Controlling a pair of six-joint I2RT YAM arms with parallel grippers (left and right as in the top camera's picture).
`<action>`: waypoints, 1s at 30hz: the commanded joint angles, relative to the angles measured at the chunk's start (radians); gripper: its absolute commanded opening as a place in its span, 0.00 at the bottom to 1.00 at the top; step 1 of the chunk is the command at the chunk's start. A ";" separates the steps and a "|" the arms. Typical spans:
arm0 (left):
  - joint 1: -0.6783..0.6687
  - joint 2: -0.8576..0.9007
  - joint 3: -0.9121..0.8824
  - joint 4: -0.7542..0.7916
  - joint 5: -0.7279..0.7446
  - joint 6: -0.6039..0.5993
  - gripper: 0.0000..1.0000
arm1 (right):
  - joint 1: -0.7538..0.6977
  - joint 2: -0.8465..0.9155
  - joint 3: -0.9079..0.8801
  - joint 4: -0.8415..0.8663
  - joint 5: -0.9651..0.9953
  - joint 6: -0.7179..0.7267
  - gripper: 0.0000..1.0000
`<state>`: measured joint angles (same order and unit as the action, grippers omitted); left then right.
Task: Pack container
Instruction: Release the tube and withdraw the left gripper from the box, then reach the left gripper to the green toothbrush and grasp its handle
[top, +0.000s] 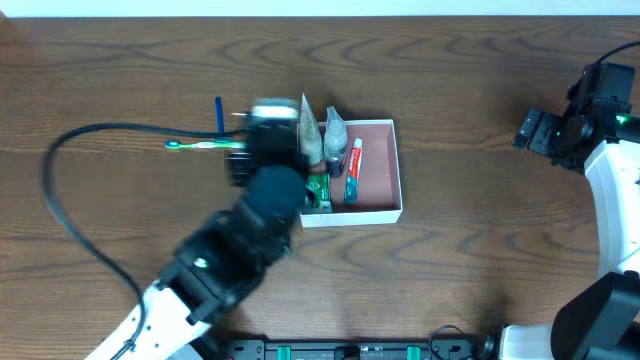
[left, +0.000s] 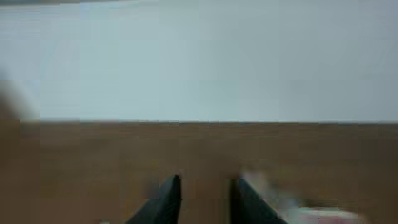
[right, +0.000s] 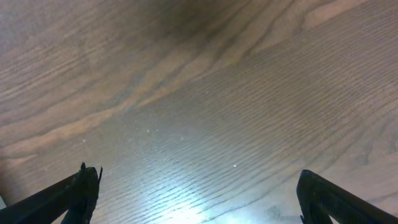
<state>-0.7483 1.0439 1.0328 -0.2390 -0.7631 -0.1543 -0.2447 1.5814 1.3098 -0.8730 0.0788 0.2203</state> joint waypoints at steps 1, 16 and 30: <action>0.155 0.040 0.002 -0.063 -0.110 -0.161 0.34 | -0.005 0.008 -0.001 -0.001 0.003 0.011 0.99; 0.665 0.535 0.002 -0.012 0.536 -0.179 0.50 | -0.005 0.008 -0.001 -0.002 0.003 0.011 0.99; 0.686 0.757 0.002 0.057 0.547 0.089 0.74 | -0.005 0.008 -0.001 -0.002 0.003 0.011 0.99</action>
<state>-0.0723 1.7763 1.0328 -0.1730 -0.2306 -0.1013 -0.2447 1.5814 1.3094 -0.8738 0.0788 0.2203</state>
